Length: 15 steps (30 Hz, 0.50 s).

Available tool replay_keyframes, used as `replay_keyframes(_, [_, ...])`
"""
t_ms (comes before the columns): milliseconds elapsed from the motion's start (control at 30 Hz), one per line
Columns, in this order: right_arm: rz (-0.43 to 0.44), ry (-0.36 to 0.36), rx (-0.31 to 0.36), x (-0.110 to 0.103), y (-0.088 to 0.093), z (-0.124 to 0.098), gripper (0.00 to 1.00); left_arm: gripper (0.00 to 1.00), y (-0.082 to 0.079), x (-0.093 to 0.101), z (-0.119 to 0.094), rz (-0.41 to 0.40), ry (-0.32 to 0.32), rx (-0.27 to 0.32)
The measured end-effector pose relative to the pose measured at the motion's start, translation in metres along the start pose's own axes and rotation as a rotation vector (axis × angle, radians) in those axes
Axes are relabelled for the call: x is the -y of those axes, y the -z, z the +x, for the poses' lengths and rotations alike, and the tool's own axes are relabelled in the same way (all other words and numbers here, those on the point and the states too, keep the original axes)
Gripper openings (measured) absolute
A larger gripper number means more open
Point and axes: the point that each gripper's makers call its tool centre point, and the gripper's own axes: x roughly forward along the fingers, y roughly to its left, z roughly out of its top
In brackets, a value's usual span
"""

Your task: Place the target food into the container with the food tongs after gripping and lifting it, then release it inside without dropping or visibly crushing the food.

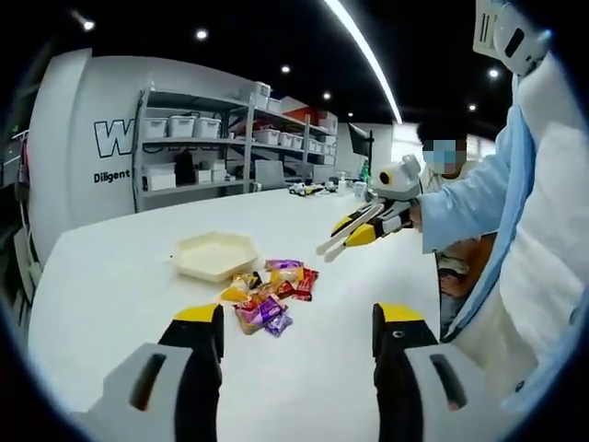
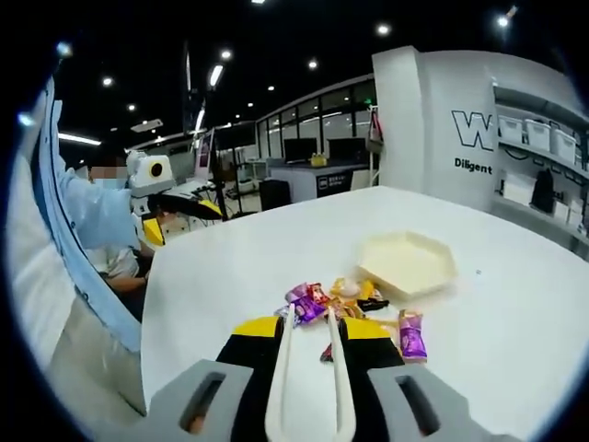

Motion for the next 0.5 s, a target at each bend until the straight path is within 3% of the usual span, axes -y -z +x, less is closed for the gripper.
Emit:
replay_keyframes(100, [-0.033,-0.012,-0.043,0.004,0.009,0.003,0.17,0.63,0.001,0.0,-0.001,-0.002,-0.002,-0.004])
replay_keyframes(500, [-0.025,-0.025,-0.071,0.018,0.02,0.008,0.17,0.63,-0.001,-0.004,-0.007,-0.01,-0.034,-0.001])
